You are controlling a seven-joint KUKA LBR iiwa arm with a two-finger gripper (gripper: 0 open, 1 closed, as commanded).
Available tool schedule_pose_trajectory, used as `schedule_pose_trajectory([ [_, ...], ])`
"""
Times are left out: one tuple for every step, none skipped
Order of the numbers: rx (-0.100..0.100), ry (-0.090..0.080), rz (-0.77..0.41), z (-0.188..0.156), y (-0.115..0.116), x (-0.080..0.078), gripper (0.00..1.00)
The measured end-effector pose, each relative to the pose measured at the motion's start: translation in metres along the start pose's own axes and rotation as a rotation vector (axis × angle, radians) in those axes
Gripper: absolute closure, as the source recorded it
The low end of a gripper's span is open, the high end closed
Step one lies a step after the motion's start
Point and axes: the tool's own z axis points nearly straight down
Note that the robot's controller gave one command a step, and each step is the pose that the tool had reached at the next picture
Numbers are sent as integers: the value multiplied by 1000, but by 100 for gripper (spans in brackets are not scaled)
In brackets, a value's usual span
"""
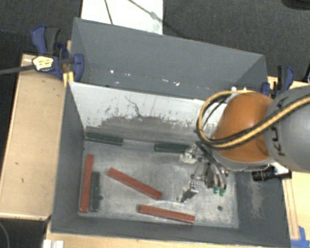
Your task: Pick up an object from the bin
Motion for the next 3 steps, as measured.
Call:
schedule_pose_trajectory([
  [2,-1,-149,42,21,41,100],
  [0,-17,-149,41,22,37,0],
  [0,-17,-150,41,22,37,0],
])
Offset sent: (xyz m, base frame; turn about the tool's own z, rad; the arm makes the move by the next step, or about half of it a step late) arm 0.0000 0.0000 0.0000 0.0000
